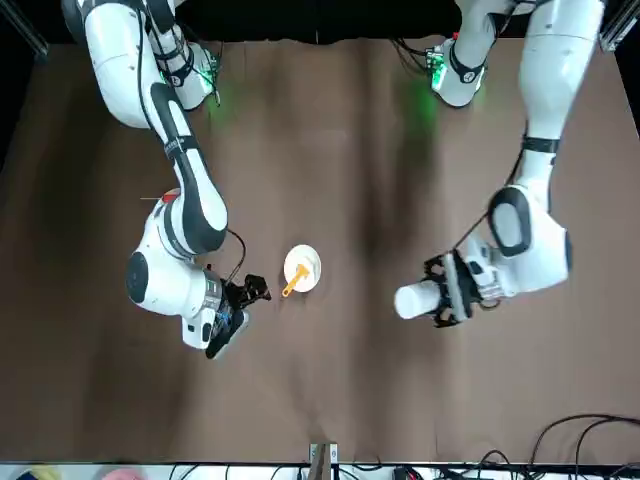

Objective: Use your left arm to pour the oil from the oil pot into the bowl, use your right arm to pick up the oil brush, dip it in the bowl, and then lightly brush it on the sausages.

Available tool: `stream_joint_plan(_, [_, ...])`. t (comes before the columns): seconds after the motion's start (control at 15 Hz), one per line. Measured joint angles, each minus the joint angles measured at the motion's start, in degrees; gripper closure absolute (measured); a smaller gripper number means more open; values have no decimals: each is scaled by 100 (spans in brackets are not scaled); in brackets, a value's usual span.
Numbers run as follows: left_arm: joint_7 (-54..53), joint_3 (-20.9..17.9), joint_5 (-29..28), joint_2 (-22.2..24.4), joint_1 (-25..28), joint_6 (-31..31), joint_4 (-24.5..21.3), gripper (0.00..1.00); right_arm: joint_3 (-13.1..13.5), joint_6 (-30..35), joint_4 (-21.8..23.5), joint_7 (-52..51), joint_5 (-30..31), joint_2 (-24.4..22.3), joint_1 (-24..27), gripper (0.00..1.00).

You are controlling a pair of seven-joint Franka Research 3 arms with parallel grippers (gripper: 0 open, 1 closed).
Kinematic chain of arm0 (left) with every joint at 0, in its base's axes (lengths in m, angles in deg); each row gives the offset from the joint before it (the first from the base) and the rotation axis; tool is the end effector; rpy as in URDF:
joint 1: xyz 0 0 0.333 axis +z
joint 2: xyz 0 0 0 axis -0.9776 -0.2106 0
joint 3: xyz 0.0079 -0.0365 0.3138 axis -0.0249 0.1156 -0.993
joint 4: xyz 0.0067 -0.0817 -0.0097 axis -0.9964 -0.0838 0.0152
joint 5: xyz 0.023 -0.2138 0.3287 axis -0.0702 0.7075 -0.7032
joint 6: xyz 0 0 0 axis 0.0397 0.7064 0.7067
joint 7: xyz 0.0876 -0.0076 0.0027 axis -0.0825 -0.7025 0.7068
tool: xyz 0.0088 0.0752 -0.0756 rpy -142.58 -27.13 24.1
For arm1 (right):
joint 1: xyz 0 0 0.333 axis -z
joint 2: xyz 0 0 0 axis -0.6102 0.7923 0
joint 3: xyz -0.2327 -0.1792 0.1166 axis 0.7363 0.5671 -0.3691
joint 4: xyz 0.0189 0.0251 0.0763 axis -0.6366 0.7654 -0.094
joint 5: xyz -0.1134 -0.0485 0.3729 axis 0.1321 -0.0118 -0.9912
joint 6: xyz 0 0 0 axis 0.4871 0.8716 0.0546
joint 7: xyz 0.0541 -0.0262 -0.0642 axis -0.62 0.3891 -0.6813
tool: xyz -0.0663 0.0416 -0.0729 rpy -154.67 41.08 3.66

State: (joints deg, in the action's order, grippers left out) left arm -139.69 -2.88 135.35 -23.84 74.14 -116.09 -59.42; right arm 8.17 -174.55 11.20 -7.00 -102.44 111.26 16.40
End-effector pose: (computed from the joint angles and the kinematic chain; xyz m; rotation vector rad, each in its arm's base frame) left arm 0.6629 -0.1194 0.2878 1.9535 -1.5824 0.6484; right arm 0.7019 0.2749 0.3129 -2.5645 -0.7397 -0.1427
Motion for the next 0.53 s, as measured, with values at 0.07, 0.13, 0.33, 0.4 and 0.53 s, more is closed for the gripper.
stream_joint_plan(0.07, [-239, 168, 24, -22, 360, 264, -6, 44, -1, -23, 3, -3, -107, 46, -2, 0])
stream_joint_plan(0.13, [-443, 294, 28, -41, 690, 581, -7, 44, -1, -67, 11, -23, -265, 112, -6, 1])
stream_joint_plan(0.33, [-1251, 385, 187, -75, 1541, 1614, 9, 44, -18, -158, 70, -115, -534, 404, -73, 6])
stream_joint_plan(0.4, [-1616, 386, 373, -110, 1808, 1988, 29, 44, -25, -199, 71, -133, -541, 498, -118, 9])
stream_joint_plan(0.53, [-2318, 396, 682, -222, 2268, 2448, 77, 44, -29, -255, 70, -245, -547, 590, -195, 16])
